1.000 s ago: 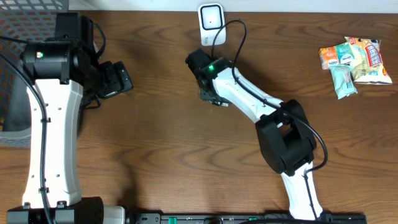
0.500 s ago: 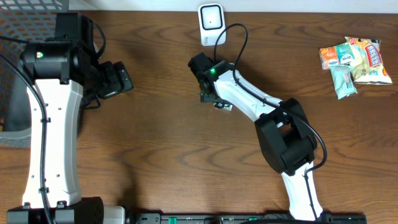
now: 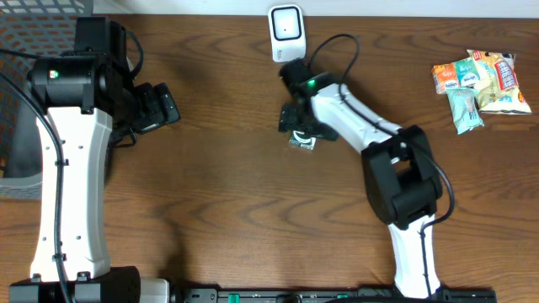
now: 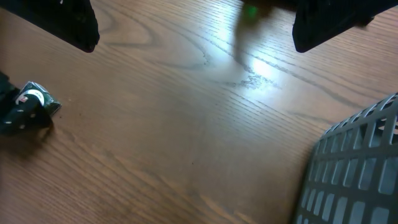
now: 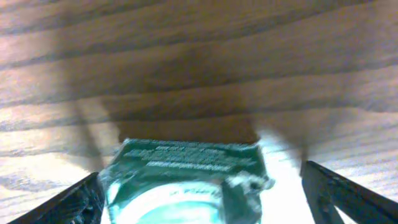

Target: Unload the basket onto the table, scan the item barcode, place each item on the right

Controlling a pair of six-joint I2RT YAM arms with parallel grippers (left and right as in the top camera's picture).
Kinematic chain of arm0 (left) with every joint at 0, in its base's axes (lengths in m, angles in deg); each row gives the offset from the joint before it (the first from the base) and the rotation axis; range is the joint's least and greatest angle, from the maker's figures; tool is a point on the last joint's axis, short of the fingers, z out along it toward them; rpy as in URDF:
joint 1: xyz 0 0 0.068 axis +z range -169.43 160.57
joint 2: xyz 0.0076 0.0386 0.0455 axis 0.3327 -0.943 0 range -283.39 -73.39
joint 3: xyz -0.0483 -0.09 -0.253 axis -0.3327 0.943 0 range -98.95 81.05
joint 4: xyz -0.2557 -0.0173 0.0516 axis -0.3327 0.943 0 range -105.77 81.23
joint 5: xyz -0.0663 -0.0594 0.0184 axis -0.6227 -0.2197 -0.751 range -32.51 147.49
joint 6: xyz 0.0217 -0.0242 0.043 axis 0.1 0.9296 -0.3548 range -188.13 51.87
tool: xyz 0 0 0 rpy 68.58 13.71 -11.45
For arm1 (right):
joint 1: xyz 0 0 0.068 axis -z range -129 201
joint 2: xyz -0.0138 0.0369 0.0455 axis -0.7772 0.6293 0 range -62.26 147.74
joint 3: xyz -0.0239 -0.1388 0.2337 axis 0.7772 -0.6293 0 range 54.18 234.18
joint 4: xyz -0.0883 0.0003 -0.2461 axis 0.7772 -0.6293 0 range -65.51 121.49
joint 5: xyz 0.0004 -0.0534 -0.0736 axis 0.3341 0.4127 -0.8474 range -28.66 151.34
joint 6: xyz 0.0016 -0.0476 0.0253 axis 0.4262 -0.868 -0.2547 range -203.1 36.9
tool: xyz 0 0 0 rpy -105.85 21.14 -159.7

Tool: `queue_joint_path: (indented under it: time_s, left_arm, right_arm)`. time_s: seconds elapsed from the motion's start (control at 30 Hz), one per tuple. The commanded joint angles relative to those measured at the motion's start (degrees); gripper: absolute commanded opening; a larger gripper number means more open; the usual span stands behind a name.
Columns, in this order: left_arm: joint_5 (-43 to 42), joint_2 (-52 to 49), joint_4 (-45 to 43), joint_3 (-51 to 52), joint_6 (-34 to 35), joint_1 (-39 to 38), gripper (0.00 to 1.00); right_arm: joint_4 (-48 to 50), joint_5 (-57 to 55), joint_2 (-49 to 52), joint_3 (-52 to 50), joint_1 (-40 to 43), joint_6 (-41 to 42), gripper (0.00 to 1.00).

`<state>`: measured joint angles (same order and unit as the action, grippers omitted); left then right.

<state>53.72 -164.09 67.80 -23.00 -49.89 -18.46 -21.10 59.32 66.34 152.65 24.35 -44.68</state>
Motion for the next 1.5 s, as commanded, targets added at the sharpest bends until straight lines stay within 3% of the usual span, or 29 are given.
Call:
queue_joint_path:
  time_s: [0.0, 0.37, 0.5, 1.03, 1.27, 1.47]
  left_arm:
    - [0.1, -0.1, 0.2, 0.3, 0.7, 0.1, 0.98]
    - [0.1, -0.1, 0.2, 0.3, 0.7, 0.1, 0.98]
    - [0.1, -0.1, 0.2, 0.3, 0.7, 0.1, 0.98]
    - [0.1, -0.1, 0.2, 0.3, 0.7, 0.1, 0.98]
    - [0.1, -0.1, 0.2, 0.3, 0.7, 0.1, 0.98]
    - [0.1, -0.1, 0.2, 0.3, 0.7, 0.1, 0.98]
  right_arm:
    - [-0.1, 7.1, -0.3, 0.0, 1.2, -6.3, 0.93]
    - [1.5, 7.1, -0.3, -4.7, 0.7, -6.3, 0.75]
    - [1.2, 7.1, -0.3, -5.4, 0.7, -6.3, 0.75]
    - [2.1, 6.9, -0.3, -5.3, 0.7, -6.3, 0.57]
    - [0.7, 6.8, -0.5, 0.9, 1.1, -9.2, 0.50]
    - [0.5, 3.0, -0.5, 8.9, 1.1, -10.9, 0.53]
